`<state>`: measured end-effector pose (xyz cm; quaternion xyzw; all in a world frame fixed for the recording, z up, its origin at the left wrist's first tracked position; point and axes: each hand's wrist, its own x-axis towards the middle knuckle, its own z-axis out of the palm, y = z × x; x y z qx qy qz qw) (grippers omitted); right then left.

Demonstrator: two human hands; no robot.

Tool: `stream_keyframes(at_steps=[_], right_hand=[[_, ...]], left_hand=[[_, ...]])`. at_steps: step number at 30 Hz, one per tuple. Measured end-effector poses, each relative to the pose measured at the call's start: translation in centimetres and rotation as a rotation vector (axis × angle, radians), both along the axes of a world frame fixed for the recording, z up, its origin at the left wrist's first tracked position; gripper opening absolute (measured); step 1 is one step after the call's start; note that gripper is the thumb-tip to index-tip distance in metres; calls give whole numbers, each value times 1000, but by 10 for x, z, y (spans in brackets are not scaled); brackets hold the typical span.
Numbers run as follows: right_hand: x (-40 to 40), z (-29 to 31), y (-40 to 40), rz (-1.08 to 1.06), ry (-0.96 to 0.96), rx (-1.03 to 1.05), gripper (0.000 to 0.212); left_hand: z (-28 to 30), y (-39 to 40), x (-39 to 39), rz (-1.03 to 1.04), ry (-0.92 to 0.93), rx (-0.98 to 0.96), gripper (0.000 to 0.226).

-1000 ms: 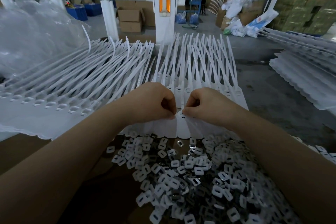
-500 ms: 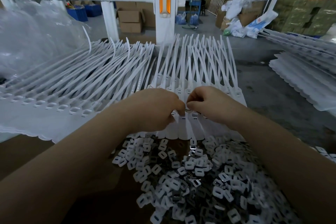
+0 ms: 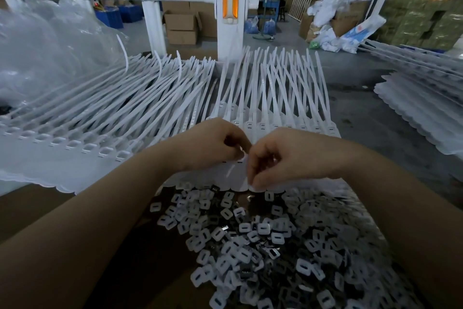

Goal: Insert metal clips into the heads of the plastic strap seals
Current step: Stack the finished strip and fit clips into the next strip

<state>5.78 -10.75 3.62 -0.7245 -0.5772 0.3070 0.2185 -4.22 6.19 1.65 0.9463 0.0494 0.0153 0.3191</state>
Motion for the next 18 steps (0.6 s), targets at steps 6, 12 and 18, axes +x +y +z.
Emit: stream_keyframes(at_steps=[6, 12, 18], right_hand=[[-13, 1, 6, 152, -163, -60, 22], [-17, 2, 6, 146, -145, -58, 15], [-34, 2, 9, 267, -54, 7, 14]], left_hand=[[-6, 3, 2, 42, -18, -148, 16], [-5, 3, 1, 50, -9, -182, 16], [-4, 2, -2, 15, -3, -146, 14]])
